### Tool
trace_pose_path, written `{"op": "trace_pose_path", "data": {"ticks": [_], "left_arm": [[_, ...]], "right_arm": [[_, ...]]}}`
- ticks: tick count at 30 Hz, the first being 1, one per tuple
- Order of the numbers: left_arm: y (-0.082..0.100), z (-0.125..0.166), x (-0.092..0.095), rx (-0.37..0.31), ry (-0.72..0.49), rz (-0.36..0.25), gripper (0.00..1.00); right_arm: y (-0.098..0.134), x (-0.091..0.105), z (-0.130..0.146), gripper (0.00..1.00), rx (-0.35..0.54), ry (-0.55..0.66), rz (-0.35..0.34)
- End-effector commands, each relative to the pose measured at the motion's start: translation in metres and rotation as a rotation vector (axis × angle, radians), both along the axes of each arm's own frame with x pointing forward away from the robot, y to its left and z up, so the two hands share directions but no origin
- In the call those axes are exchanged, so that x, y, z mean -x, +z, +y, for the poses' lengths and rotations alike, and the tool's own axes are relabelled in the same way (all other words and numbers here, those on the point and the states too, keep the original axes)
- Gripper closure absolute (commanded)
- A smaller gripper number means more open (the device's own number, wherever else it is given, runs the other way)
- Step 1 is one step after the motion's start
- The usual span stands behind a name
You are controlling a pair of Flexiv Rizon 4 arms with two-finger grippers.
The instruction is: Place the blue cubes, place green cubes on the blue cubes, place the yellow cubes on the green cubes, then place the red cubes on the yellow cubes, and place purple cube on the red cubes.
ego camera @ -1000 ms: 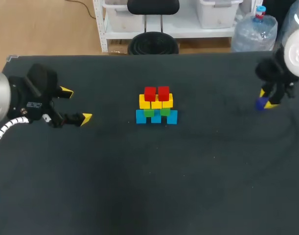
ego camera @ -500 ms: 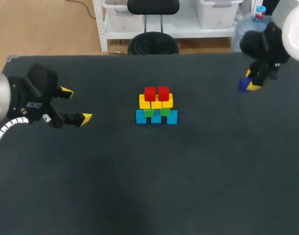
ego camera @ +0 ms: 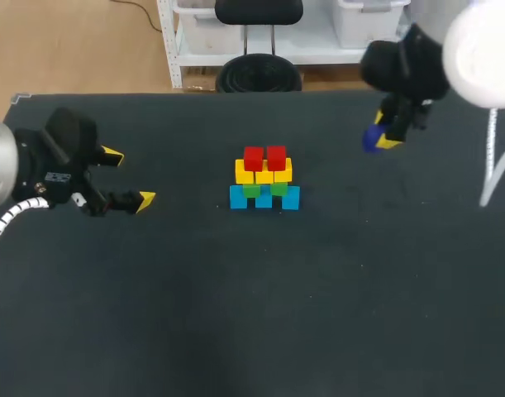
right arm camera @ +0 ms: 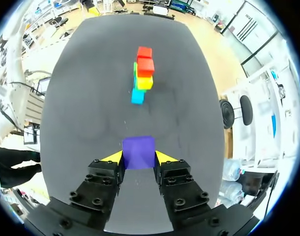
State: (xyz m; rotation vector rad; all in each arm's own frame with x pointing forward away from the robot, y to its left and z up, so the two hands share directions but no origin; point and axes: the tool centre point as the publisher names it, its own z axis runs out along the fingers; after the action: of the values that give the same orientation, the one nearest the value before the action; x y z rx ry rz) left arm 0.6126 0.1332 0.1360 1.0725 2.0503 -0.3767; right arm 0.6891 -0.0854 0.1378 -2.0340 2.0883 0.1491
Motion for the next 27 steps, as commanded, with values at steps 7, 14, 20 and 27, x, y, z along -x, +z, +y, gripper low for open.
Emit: {"op": "trace_pose_path", "data": {"ticks": [7,14,20,27], "left_arm": [[0.001,-0.003,-0.001,-0.013,0.008,0.005,0.0],[0.001,-0.003,-0.001,-0.013,0.008,0.005,0.0],[0.001,-0.003,-0.001,-0.013,0.008,0.005,0.0],[0.001,-0.003,-0.001,-0.013,0.008,0.005,0.0]], "right_arm": [[0.01,-0.006,0.053,1.0,-0.029,0.005,0.009],[0.017,-0.008,0.078,1.0,-0.076,0.041,-0.005],[0.023,-0.007,0.08,1.0,-0.17,0.02,-0.006],[0.023,-0.007,0.08,1.0,-0.17,0.02,-0.006]]}}
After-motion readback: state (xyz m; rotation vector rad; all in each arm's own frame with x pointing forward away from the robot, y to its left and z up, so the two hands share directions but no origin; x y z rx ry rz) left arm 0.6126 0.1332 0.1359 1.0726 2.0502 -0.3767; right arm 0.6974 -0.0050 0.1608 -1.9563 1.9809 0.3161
